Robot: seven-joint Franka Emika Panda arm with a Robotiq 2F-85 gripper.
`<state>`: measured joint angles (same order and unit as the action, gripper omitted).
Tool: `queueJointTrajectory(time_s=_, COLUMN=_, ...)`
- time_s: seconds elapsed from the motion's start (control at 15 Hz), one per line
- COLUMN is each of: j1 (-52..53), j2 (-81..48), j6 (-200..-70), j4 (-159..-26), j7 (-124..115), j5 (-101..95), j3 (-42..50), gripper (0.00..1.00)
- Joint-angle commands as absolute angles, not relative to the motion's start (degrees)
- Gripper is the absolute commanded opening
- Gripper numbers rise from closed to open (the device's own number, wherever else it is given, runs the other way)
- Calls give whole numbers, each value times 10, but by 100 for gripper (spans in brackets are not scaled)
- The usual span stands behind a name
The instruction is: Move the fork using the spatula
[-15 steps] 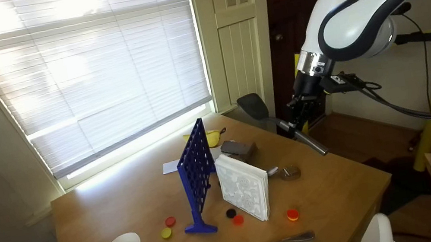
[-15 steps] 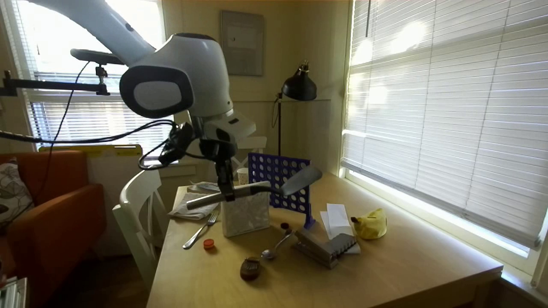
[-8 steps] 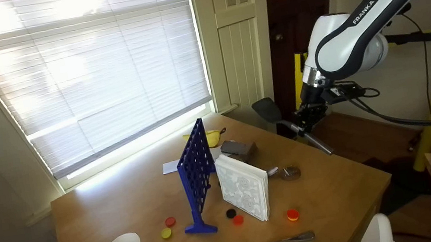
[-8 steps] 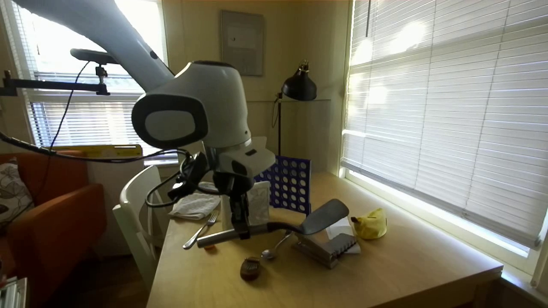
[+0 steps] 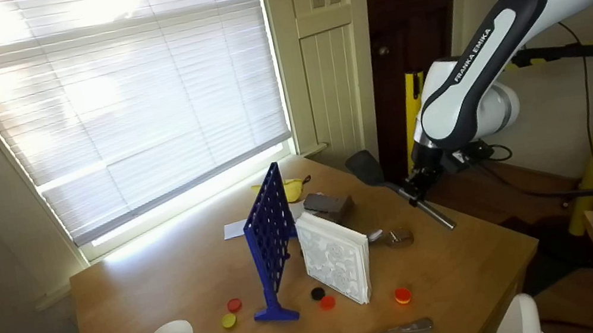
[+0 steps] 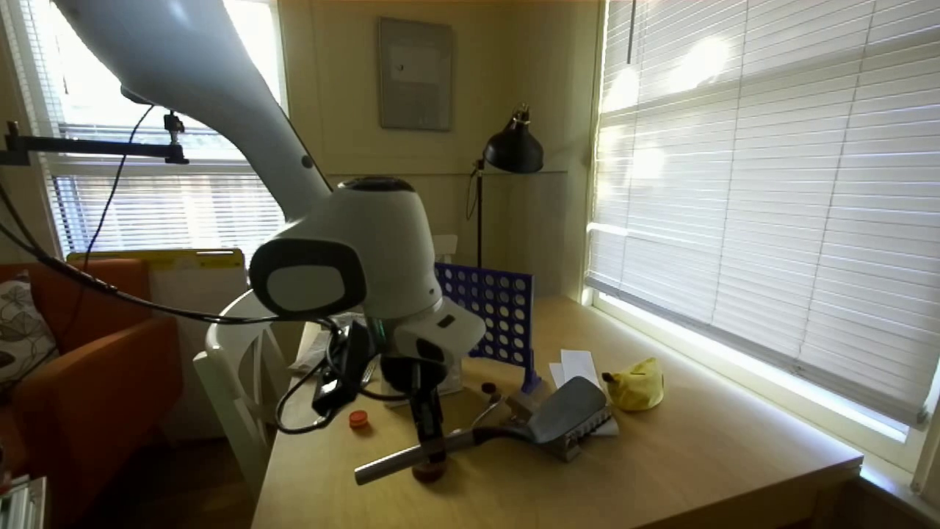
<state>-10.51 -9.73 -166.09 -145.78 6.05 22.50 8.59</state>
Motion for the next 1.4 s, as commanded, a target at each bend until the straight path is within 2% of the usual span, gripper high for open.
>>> queueJointTrajectory(time_s=0.0, j1=-127, j2=-151, j6=-1673, j4=-1416, j7=117, j5=256, j3=66, gripper=6)
queueJointTrajectory(time_s=0.8, j1=-160, j2=-239, j6=-1683, j4=-1359, j7=152, j5=251, j3=49, gripper=6)
queueJointTrajectory(time_s=0.87, j1=-162, j2=-239, j6=-1685, j4=-1357, j7=153, j5=252, j3=45, gripper=34)
queueJointTrajectory(time_s=0.93, j1=-162, j2=-234, j6=-1681, j4=-1357, j7=152, j5=252, j3=40, gripper=51)
queueJointTrajectory(time_s=1.33, j1=-107, j2=-132, j6=-1614, j4=-1403, j7=51, j5=172, j3=58, gripper=91)
